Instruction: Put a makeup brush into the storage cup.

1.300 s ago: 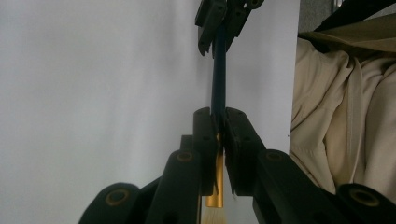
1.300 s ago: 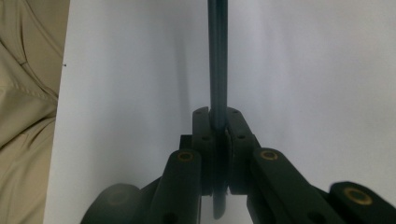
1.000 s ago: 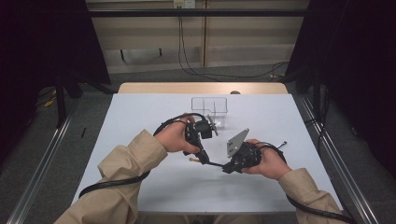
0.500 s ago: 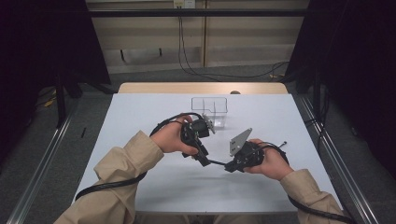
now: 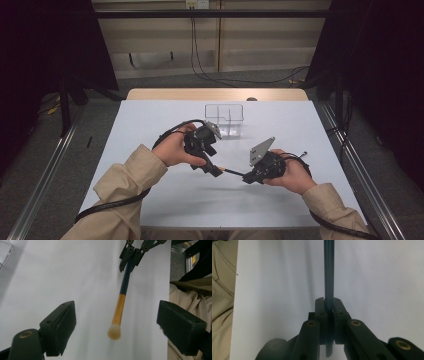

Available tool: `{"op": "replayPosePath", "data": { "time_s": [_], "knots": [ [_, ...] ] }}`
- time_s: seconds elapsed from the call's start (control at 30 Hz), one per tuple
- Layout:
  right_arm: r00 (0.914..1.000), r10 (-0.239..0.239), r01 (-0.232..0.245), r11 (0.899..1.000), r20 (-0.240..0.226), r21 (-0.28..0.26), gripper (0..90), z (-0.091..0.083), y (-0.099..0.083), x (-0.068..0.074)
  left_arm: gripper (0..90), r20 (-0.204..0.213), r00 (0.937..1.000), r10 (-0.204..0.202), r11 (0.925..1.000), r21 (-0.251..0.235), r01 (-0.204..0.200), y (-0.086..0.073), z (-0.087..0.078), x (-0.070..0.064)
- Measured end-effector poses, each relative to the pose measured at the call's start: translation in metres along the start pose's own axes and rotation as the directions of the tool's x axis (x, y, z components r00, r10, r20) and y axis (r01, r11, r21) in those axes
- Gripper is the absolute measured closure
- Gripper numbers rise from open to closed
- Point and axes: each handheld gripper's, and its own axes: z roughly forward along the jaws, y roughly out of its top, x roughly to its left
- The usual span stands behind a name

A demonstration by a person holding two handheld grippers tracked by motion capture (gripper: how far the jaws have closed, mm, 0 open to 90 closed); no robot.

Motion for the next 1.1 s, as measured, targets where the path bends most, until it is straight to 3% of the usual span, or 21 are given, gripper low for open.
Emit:
{"op": "replayPosePath", "data": {
  "time_s": [0.13,0.3,0.53,0.7,0.77,0.8,0.87,0.97,1.0,1.03,1.07,1.1],
  "knots": [
    [0.9999,0.013,-0.013,1.0,0.004,-0.013,85.2,-0.001,-0.002,-0.001,13.6,-0.016,0.9996,-0.024,0.9991,-0.036,0.024,-0.006,-0.001,0.001],
    [0.9996,0.028,-0.028,0.999,0.005,-0.046,85.2,-0.003,-0.003,-0.001,12.8,-0.024,0.9996,-0.014,0.9984,-0.055,0.013,-0.011,-0.003,0.0],
    [0.9994,0.036,-0.035,0.998,0.0,-0.057,85.2,-0.002,-0.003,-0.001,11.3,-0.05,0.9988,-0.003,0.9882,-0.153,-0.004,-0.017,-0.007,0.0],
    [0.9989,0.047,-0.046,0.996,0.008,-0.079,85.2,-0.003,-0.004,-0.001,9.0,-0.062,0.998,-0.013,0.9656,-0.26,-0.003,-0.023,-0.01,0.0],
    [0.9986,0.052,-0.051,0.995,0.009,-0.088,85.2,-0.004,-0.004,0.0,8.6,-0.063,0.9979,-0.013,0.9625,-0.271,-0.005,-0.024,-0.011,0.001],
    [0.9981,0.06,-0.059,0.995,0.013,-0.087,85.2,-0.004,-0.004,0.0,8.1,-0.071,0.9974,-0.011,0.9543,-0.299,-0.011,-0.026,-0.01,0.001],
    [0.998,0.063,-0.062,0.993,0.009,-0.1,85.2,-0.005,-0.005,-0.001,6.0,-0.08,0.9968,-0.012,0.946,-0.324,-0.015,-0.028,-0.01,0.001],
    [0.9978,0.065,-0.063,0.992,0.011,-0.111,85.2,-0.006,-0.004,-0.001,5.2,-0.081,0.9963,-0.027,0.9278,-0.373,-0.005,-0.032,-0.01,0.001],
    [0.9978,0.065,-0.063,0.992,0.011,-0.111,85.2,-0.006,-0.004,-0.001,5.0,-0.081,0.9963,-0.027,0.9278,-0.373,-0.005,-0.032,-0.01,0.001],
    [0.9976,0.068,-0.066,0.991,0.015,-0.115,85.2,-0.007,-0.004,-0.001,4.9,-0.081,0.9958,-0.043,0.9122,-0.41,0.007,-0.034,-0.01,0.001],
    [0.9975,0.069,-0.067,0.991,0.015,-0.118,85.2,-0.007,-0.003,-0.001,4.5,-0.081,0.9955,-0.05,0.9053,-0.425,0.011,-0.035,-0.01,0.002],
    [0.9975,0.069,-0.067,0.991,0.015,-0.118,85.2,-0.007,-0.003,-0.001,3.8,-0.081,0.9955,-0.05,0.9053,-0.425,0.011,-0.035,-0.01,0.002]
  ]
}}
